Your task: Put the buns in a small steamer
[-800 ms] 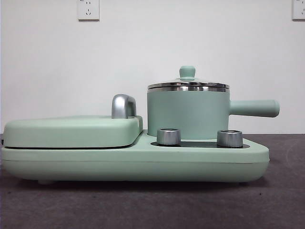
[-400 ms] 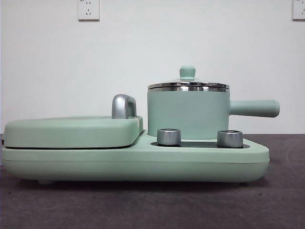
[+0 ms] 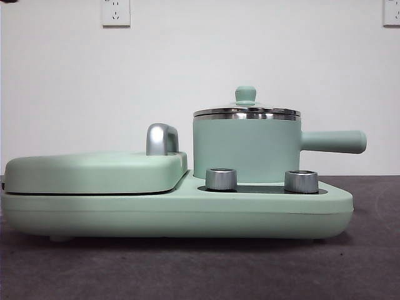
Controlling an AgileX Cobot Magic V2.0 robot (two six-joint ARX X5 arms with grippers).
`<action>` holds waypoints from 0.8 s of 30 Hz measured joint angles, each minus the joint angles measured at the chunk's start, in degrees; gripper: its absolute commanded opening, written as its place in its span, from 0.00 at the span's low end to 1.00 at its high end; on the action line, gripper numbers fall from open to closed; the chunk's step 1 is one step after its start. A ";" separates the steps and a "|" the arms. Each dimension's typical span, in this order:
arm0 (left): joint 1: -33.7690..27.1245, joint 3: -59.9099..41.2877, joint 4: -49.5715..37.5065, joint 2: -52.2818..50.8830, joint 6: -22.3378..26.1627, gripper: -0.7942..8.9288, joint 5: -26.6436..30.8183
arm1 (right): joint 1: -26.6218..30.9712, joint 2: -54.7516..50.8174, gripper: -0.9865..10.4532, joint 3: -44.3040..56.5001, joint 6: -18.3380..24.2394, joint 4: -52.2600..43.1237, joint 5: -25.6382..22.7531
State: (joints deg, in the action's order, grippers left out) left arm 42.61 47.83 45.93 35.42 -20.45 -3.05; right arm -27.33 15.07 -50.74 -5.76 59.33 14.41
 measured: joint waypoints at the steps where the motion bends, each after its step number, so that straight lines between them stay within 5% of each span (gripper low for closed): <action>1: 0.00 -0.02 0.15 -0.26 -0.02 0.09 0.04 | 0.00 0.00 0.10 0.00 0.00 -0.09 -0.17; 17: -1.20 -1.36 -2.12 -2.86 0.13 0.09 0.28 | 0.00 0.00 0.10 0.00 0.00 -0.22 -0.94; 24: -15.21 -10.19 -6.03 -9.70 11.45 0.09 1.27 | 0.00 0.00 0.10 0.00 0.00 -0.24 -0.92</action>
State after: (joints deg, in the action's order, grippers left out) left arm 27.40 37.65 39.90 25.71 -8.99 -1.78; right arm -27.33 15.07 -50.74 -5.76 59.09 13.50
